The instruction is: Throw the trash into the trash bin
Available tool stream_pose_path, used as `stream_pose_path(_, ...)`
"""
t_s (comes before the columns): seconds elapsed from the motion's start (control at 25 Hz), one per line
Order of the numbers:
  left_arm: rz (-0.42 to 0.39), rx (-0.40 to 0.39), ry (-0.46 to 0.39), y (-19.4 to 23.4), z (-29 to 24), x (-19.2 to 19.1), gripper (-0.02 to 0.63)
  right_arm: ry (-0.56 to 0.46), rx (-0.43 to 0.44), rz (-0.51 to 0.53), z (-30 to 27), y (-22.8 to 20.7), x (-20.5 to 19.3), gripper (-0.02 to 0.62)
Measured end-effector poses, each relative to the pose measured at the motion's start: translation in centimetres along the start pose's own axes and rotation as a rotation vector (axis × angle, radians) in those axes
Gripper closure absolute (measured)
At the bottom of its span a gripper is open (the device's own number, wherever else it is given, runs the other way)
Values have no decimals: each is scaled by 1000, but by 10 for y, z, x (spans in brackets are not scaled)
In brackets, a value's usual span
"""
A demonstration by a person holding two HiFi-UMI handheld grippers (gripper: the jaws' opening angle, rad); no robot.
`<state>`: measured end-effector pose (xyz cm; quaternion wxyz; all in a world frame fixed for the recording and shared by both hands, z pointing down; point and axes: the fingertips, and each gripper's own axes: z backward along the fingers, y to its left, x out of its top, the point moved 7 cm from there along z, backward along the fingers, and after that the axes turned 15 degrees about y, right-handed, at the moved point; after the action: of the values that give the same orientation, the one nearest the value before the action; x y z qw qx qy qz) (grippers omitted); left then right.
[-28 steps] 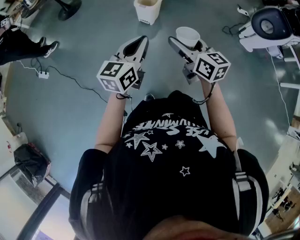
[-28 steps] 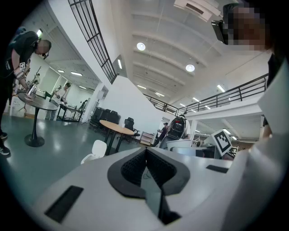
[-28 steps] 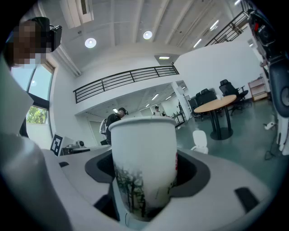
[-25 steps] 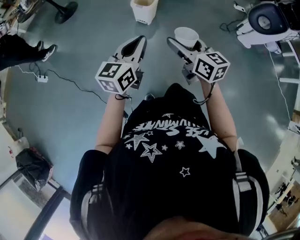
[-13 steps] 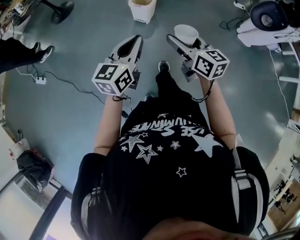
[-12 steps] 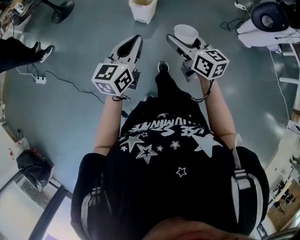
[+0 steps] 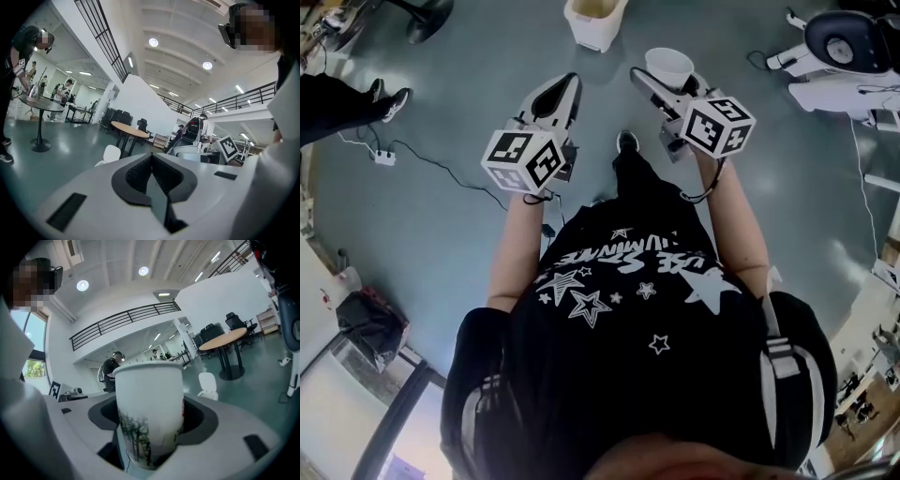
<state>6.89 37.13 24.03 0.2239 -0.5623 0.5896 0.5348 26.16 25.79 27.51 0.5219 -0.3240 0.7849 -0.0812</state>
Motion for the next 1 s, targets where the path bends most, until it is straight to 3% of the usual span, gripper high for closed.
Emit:
stream_pose_path(0.64,-13,116,25,42,-118,77,595,26,112,5,-69,-118,104,265)
stream_pose_path(1.0,-24,107,42,45,-138,82,595,48,131,8,-80,-130,109,265)
